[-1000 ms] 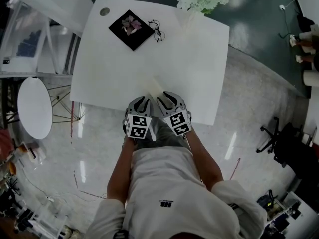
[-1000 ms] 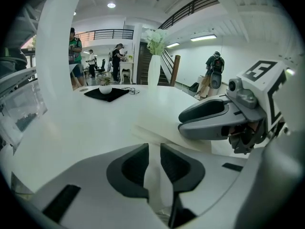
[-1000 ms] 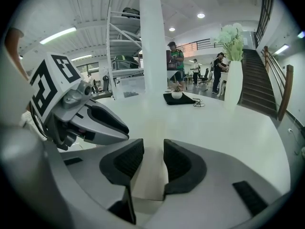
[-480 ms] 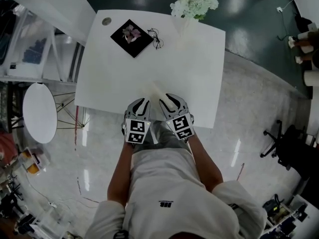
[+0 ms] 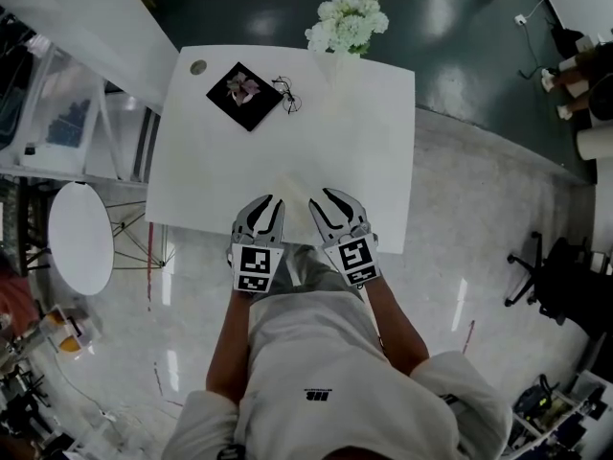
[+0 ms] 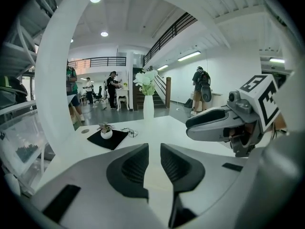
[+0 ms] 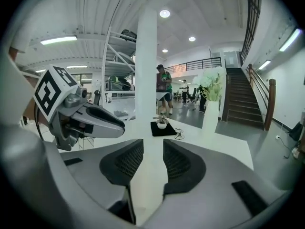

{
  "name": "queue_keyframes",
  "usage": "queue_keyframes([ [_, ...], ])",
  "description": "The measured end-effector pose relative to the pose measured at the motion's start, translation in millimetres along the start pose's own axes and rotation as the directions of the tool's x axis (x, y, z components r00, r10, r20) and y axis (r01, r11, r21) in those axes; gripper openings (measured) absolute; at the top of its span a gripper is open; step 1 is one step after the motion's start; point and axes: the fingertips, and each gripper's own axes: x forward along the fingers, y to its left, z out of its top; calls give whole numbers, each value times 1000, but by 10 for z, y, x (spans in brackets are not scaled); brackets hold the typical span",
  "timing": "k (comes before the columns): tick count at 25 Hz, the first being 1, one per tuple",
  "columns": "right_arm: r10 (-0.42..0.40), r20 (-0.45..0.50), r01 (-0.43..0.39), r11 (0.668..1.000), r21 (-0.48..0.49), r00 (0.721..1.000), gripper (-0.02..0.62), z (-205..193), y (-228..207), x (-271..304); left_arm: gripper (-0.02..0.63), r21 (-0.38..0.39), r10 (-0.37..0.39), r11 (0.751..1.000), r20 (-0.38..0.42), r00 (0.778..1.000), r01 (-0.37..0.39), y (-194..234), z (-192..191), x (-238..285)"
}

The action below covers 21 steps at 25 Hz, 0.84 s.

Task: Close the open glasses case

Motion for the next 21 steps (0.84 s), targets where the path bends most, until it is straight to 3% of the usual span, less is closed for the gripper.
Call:
queue_keyframes([
  [11,-87,-4,87,996,20,996,132,193,-4,-134,95,100,-99,990,30,995,96,5,226,-152],
  [21,-193,-32,194,981,28,981,130,308,66,31,107,115,-180,978,64,981,172,342,326,-82],
])
